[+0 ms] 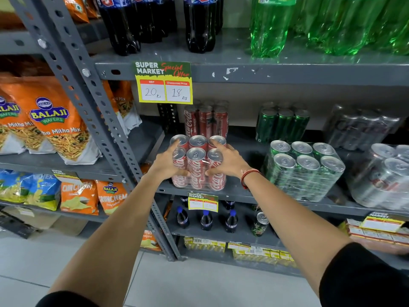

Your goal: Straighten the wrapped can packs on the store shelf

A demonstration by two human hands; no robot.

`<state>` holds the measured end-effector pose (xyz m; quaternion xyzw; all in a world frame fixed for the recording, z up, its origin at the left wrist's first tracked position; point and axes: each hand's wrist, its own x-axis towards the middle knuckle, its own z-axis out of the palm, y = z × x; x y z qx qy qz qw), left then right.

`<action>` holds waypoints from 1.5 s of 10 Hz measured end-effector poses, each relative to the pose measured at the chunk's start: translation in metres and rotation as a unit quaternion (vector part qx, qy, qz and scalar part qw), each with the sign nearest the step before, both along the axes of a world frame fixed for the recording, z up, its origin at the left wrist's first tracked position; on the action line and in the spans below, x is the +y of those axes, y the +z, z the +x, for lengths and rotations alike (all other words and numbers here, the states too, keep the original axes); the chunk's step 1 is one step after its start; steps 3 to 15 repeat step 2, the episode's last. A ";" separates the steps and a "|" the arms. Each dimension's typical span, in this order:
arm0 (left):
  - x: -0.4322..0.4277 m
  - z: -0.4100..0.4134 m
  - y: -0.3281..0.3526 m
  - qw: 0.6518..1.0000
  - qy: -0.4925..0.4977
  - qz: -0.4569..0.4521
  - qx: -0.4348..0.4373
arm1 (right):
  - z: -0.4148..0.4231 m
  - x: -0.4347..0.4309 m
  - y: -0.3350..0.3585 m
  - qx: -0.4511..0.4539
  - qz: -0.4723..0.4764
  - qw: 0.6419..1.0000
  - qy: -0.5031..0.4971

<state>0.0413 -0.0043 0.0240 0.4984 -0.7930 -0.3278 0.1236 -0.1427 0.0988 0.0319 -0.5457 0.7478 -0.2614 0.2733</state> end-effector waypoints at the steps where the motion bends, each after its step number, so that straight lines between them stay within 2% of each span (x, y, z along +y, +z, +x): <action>1: -0.002 0.000 0.001 1.000 -0.022 0.002 -0.021 | 0.002 0.001 0.003 0.038 0.014 0.999 0.017; 2: -0.004 -0.003 0.009 0.995 -0.033 -0.077 -0.049 | 0.000 0.005 0.013 0.096 -0.079 0.992 0.006; 15: -0.004 -0.003 0.009 0.995 -0.033 -0.077 -0.049 | 0.000 0.005 0.013 0.096 -0.079 0.992 0.006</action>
